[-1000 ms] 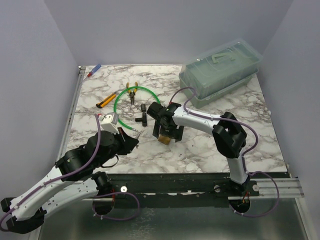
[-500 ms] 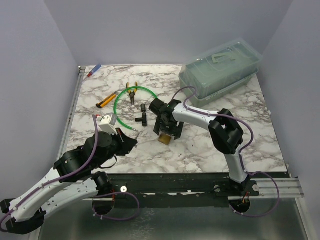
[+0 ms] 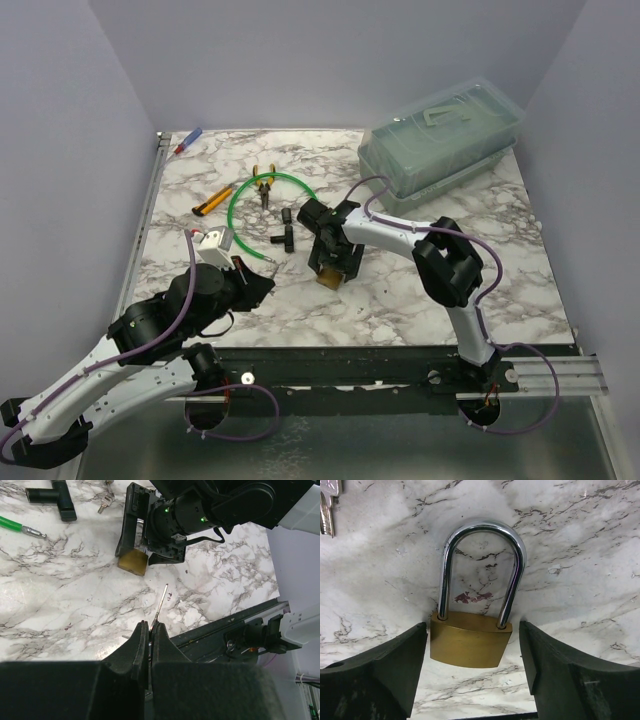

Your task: Unlock with the key

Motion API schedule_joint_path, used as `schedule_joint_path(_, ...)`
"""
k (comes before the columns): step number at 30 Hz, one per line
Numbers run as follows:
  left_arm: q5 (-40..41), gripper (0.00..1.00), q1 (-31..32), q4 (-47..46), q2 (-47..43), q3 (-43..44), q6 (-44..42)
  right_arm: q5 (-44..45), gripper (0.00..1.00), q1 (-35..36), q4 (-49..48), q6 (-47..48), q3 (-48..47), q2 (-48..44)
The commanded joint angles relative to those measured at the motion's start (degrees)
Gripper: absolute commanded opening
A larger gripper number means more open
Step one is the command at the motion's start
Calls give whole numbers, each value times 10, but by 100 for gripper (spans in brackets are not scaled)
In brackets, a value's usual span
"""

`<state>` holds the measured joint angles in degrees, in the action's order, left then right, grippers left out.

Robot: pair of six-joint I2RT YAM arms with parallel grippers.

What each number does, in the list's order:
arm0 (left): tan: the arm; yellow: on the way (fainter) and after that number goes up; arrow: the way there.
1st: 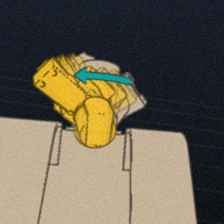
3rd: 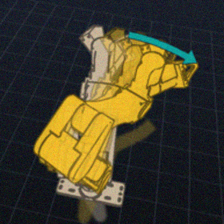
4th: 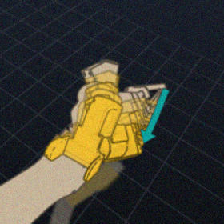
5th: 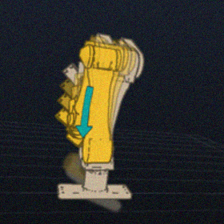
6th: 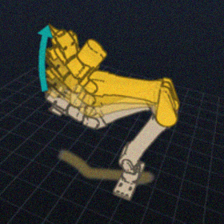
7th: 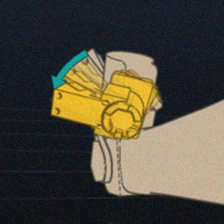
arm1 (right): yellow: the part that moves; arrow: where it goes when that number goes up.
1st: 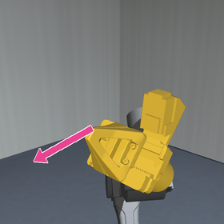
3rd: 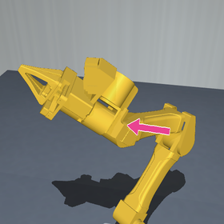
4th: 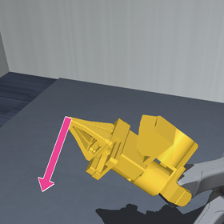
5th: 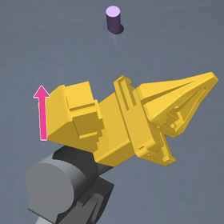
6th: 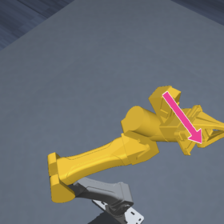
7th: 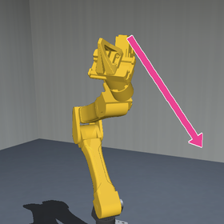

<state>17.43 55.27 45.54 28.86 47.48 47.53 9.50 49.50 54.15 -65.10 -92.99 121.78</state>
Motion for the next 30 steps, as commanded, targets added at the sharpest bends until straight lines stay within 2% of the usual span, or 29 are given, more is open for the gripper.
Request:
schedule_joint_path(1, 13, 0, 3, -2, -2, 7, -8, -12, 75, 1, 5, -13, -10, 18)
schedule_joint_path(4, 14, 0, 3, -2, -3, 7, -8, -11, 66, 1, 3, -16, -6, 17)
schedule_joint_path(7, 14, 0, 3, -2, -2, 7, -8, -8, 51, 1, -2, -20, 0, 12)
schedule_joint_path(15, 15, 0, 3, -2, 4, 7, -8, -12, 37, 1, -43, -9, 37, -19)
schedule_joint_path(16, 15, 0, 3, -2, 4, 7, -8, -19, 33, 1, -63, -5, 51, -30)
schedule_joint_path(18, 16, 0, 3, -1, 6, 7, -8, -31, 16, 1, -103, 3, 83, -56)
schedule_joint_path(21, 17, 0, 3, -1, 8, 7, -8, -37, 2, 1, -139, 9, 111, -80)
schedule_joint_path(30, 18, 0, 3, -2, 20, 5, -8, -12, 0, 1, -134, 29, 118, -110)
